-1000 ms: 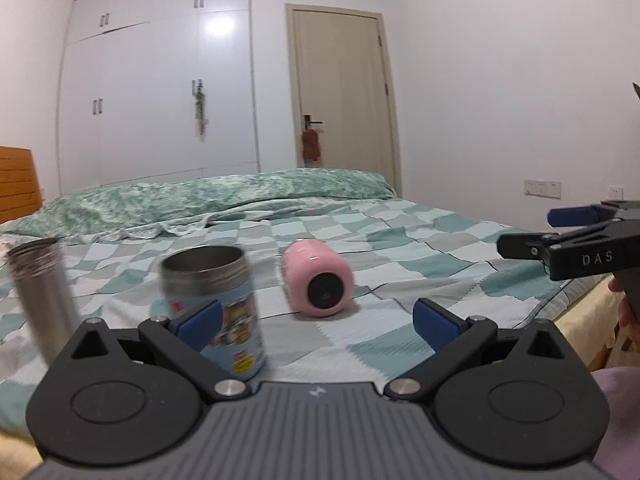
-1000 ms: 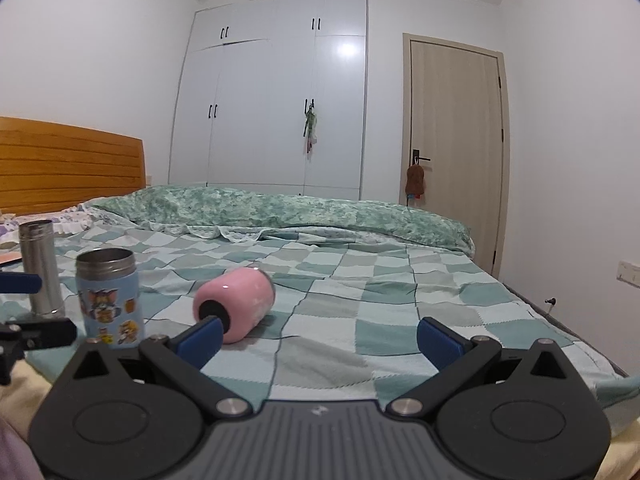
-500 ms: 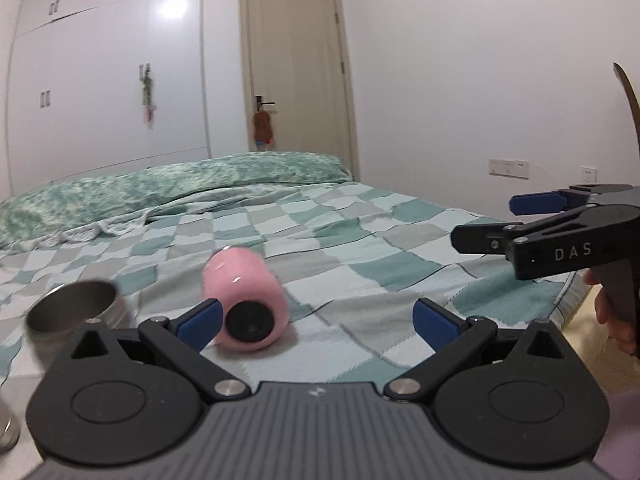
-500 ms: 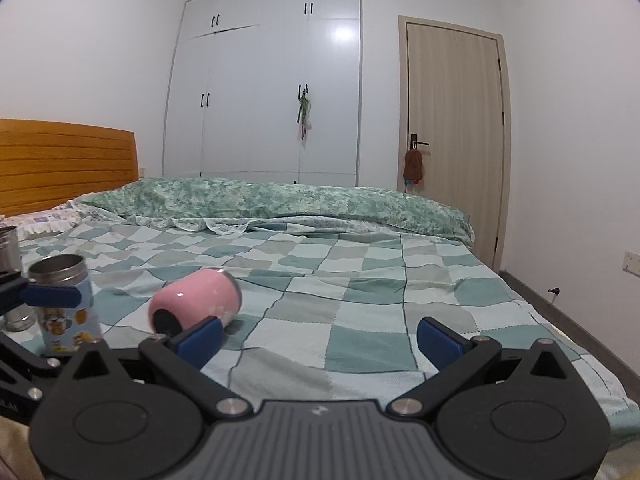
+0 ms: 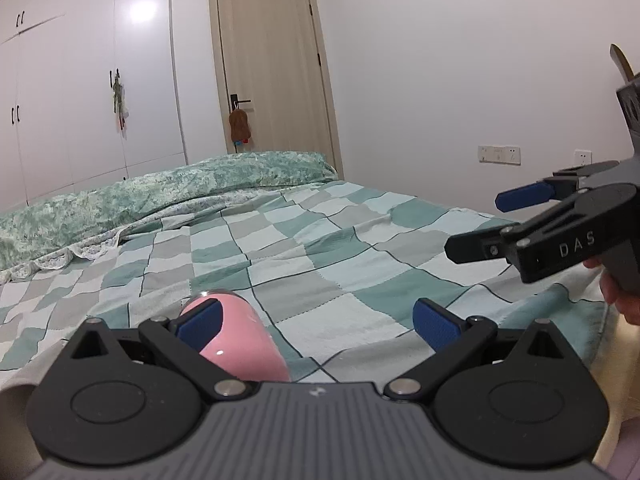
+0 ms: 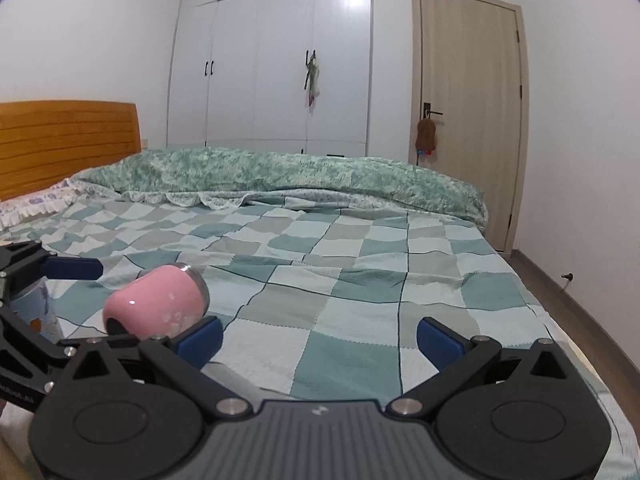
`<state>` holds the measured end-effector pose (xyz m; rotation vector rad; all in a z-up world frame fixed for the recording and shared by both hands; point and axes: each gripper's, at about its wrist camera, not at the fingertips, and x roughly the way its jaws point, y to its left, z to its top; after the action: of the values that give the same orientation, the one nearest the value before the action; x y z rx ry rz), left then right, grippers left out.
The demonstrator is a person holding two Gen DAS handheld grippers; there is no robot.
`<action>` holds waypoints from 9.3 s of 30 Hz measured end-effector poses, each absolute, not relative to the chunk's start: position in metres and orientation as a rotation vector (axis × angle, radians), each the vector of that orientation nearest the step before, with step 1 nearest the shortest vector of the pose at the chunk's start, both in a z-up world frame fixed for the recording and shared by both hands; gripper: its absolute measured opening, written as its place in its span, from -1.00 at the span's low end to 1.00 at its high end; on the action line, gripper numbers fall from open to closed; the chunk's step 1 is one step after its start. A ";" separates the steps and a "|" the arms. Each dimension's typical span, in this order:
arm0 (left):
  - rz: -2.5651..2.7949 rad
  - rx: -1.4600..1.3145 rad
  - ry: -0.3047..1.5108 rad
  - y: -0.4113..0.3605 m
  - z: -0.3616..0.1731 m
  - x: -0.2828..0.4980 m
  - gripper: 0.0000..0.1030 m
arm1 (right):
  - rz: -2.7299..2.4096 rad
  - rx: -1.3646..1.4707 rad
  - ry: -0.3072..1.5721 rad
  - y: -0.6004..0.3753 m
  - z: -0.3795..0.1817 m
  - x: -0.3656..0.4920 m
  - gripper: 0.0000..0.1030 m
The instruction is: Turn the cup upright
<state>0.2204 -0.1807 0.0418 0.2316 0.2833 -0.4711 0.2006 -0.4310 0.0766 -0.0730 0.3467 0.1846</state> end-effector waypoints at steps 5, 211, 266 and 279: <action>-0.467 0.235 0.304 -0.176 0.040 0.232 1.00 | 0.195 -0.080 0.367 -0.425 0.075 0.218 1.00; -0.365 0.092 0.519 -0.003 0.037 0.141 1.00 | 0.258 -0.007 0.444 -0.297 0.107 0.113 0.63; -0.054 -0.004 0.146 -0.017 -0.005 0.031 1.00 | 0.168 -0.095 0.029 -0.354 0.022 -0.001 1.00; -0.046 -0.001 0.132 -0.016 -0.008 0.028 1.00 | 0.164 -0.087 0.023 -0.354 0.020 -0.001 1.00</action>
<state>0.0282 -0.0163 -0.0078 -0.0010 0.1320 -0.0461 -0.0014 -0.3539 0.0200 -0.0869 0.0227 0.1642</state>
